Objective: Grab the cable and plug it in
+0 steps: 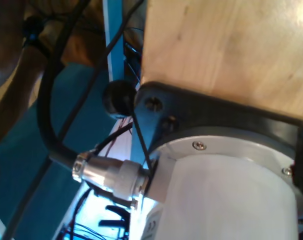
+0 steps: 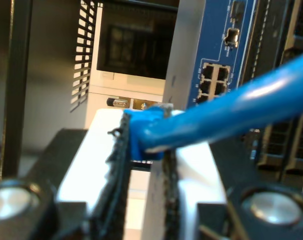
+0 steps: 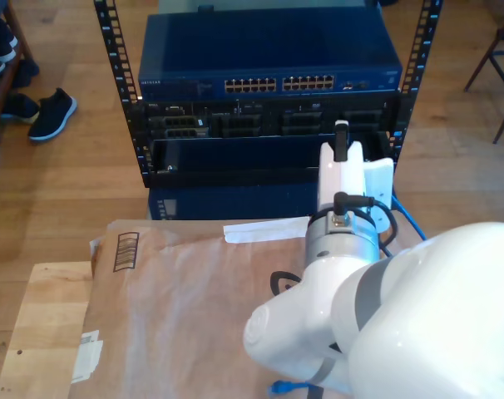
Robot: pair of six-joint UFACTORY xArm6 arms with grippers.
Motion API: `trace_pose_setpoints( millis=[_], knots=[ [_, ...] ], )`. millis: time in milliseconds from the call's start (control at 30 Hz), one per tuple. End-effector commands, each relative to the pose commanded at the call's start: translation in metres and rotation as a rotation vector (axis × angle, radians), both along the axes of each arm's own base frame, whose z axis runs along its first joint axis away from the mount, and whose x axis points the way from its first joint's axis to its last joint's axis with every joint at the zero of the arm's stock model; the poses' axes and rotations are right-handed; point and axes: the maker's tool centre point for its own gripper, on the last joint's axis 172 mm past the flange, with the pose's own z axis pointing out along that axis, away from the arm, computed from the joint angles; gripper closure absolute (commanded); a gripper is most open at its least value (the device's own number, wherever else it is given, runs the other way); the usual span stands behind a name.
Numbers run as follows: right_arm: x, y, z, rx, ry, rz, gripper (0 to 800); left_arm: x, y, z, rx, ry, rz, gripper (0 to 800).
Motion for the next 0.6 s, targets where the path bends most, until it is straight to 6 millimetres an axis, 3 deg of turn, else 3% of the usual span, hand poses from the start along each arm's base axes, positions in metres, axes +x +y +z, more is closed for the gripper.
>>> trace_pose_setpoints(
  millis=[100,233,367,467,600],
  knots=[
    [0.003,-0.010,-0.006,-0.003,0.014,-0.016,799,-0.001,-0.008,-0.005,-0.024,-0.013,-0.020,1],
    [0.004,-0.009,-0.005,0.001,0.013,-0.017,799,-0.003,-0.006,-0.027,0.029,-0.033,-0.006,1],
    [0.004,-0.009,-0.002,0.003,0.008,-0.016,799,-0.004,-0.005,-0.031,0.030,-0.067,-0.013,1],
    [0.003,-0.011,-0.002,0.002,0.008,-0.020,799,-0.001,-0.012,-0.051,0.020,-0.092,-0.025,0],
    [0.002,-0.007,-0.004,-0.001,0.011,-0.011,799,-0.006,-0.014,-0.052,0.014,-0.092,0.008,0]
  ],
)
